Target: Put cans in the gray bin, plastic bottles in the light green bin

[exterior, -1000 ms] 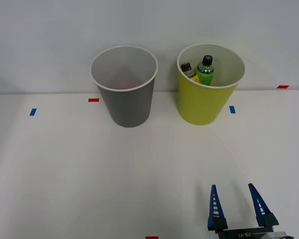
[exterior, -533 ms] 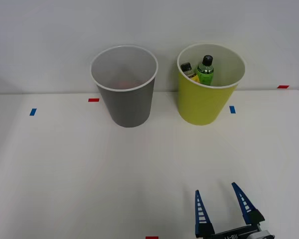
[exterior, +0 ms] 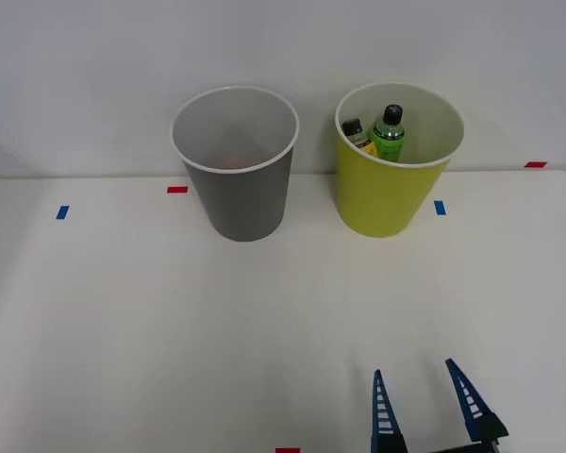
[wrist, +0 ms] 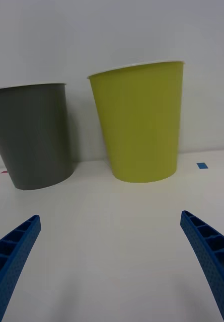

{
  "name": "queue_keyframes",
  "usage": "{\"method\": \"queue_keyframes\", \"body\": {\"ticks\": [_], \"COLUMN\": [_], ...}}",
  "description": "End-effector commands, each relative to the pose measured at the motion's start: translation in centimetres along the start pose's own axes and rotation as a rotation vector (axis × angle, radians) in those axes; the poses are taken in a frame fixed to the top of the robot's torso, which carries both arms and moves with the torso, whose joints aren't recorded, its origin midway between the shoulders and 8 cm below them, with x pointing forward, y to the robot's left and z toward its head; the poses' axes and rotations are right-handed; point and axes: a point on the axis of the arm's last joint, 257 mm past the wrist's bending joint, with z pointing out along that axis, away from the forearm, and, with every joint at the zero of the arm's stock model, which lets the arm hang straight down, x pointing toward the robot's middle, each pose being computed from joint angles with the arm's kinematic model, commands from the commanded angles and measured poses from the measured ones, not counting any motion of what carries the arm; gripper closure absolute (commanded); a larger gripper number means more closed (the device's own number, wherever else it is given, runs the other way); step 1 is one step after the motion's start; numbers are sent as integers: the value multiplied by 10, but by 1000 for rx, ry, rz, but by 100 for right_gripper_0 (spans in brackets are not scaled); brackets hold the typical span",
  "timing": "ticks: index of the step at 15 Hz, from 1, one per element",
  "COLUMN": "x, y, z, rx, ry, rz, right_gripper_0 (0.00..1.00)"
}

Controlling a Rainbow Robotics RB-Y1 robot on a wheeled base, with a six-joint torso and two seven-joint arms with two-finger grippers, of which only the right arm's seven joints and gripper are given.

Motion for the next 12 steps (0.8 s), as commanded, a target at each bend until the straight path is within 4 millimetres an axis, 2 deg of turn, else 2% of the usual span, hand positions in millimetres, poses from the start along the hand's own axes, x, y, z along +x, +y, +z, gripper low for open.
{"method": "queue_keyframes", "body": {"ticks": [1, 12], "x": [-1, -3], "y": [-3, -7], "z": [-1, -8], "rx": [20, 33], "ry": [-2, -4], "rz": [-2, -19], "right_gripper_0": [5, 5]}}
